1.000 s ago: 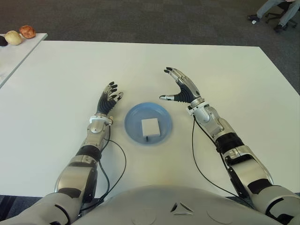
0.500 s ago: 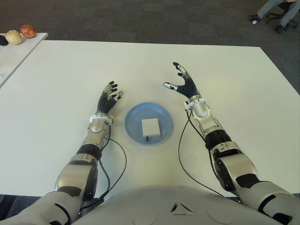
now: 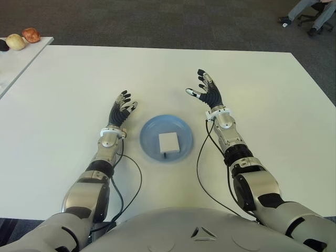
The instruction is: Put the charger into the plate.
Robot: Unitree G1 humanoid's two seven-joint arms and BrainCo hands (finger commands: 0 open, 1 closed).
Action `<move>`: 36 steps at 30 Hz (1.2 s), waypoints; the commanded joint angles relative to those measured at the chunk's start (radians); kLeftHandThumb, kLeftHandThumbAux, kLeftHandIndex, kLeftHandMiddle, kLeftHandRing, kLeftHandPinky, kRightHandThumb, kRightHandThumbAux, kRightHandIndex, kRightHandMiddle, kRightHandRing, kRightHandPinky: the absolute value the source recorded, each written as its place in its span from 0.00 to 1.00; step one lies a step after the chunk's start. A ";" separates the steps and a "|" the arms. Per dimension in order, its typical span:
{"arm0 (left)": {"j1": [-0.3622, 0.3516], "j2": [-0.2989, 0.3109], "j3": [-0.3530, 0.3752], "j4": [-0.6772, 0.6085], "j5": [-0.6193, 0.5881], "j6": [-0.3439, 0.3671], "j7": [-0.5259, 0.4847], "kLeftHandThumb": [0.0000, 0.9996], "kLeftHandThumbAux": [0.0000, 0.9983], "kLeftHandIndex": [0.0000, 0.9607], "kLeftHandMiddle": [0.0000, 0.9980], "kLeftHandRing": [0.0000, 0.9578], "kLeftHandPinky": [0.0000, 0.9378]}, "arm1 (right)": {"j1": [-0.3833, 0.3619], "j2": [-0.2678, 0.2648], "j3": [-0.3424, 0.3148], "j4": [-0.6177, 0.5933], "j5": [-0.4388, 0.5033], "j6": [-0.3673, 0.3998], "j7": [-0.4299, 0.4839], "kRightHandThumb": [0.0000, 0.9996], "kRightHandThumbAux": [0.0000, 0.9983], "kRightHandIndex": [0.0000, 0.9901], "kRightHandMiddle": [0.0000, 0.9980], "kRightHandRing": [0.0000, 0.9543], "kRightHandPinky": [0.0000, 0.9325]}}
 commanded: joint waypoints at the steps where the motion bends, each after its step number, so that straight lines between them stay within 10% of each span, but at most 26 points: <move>1: 0.068 -0.025 -0.014 0.077 0.017 0.073 -0.017 0.00 0.57 0.09 0.15 0.16 0.16 | 0.001 0.030 -0.039 -0.011 0.060 0.042 0.020 0.11 0.77 0.00 0.00 0.00 0.01; 36: 0.119 0.013 0.002 0.047 0.014 0.051 -0.057 0.00 0.54 0.09 0.15 0.15 0.15 | 0.097 0.143 -0.160 0.287 0.151 -0.155 0.129 0.08 0.75 0.00 0.00 0.00 0.02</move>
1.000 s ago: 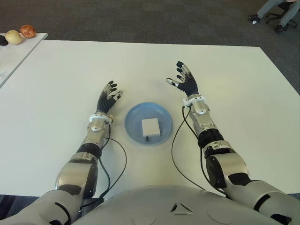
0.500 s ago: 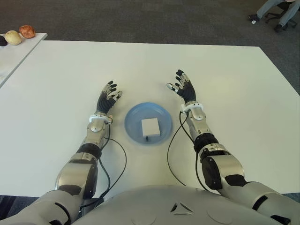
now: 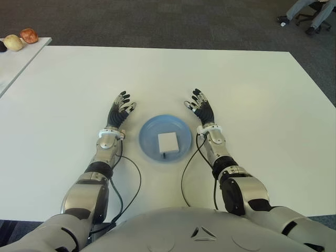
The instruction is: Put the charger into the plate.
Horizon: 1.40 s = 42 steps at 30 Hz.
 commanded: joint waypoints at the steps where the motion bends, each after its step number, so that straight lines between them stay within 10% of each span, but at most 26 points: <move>1: 0.099 -0.004 -0.016 0.052 0.014 0.081 -0.036 0.00 0.54 0.09 0.15 0.15 0.15 | 0.045 0.005 -0.018 0.046 0.022 -0.007 0.027 0.08 0.74 0.00 0.00 0.00 0.02; 42: 0.193 0.012 0.001 -0.084 0.000 0.090 -0.057 0.00 0.52 0.11 0.16 0.14 0.13 | 0.118 -0.047 0.049 0.081 -0.061 -0.028 0.038 0.10 0.56 0.02 0.07 0.05 0.07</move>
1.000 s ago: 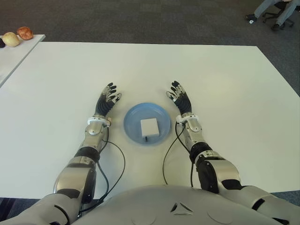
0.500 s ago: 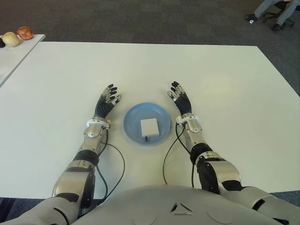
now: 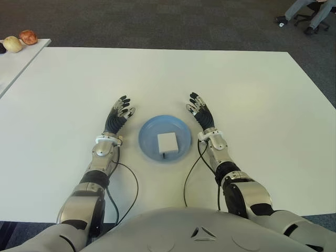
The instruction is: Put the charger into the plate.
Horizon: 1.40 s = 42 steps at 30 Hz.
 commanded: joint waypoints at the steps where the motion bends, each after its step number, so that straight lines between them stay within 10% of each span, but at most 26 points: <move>1: 0.090 -0.001 -0.004 0.042 0.008 0.093 -0.009 0.00 0.52 0.11 0.16 0.14 0.13 | 0.068 -0.011 -0.009 0.061 0.010 0.064 0.021 0.11 0.56 0.02 0.07 0.05 0.07; 42: 0.128 -0.025 -0.002 -0.032 0.005 0.115 0.009 0.00 0.54 0.11 0.17 0.15 0.15 | 0.024 -0.060 -0.037 0.068 0.010 -0.012 -0.004 0.08 0.79 0.10 0.14 0.12 0.16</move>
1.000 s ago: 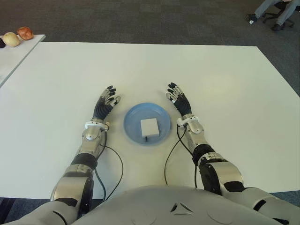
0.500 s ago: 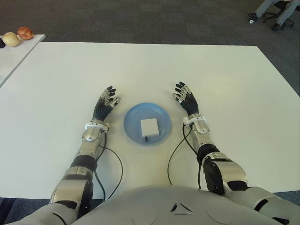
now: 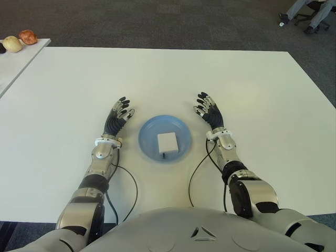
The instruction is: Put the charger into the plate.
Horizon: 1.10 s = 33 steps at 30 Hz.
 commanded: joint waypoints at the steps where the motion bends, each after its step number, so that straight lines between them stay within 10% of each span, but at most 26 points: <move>1: 0.075 -0.018 -0.003 0.058 0.007 0.081 0.010 0.00 0.54 0.11 0.17 0.15 0.15 | 0.044 0.001 0.009 0.037 -0.018 0.014 -0.020 0.08 0.79 0.10 0.14 0.12 0.16; 33: 0.059 -0.048 0.009 0.079 0.002 0.075 0.044 0.00 0.56 0.11 0.17 0.17 0.16 | 0.048 -0.012 0.002 0.041 -0.003 0.020 0.005 0.08 0.80 0.10 0.16 0.14 0.17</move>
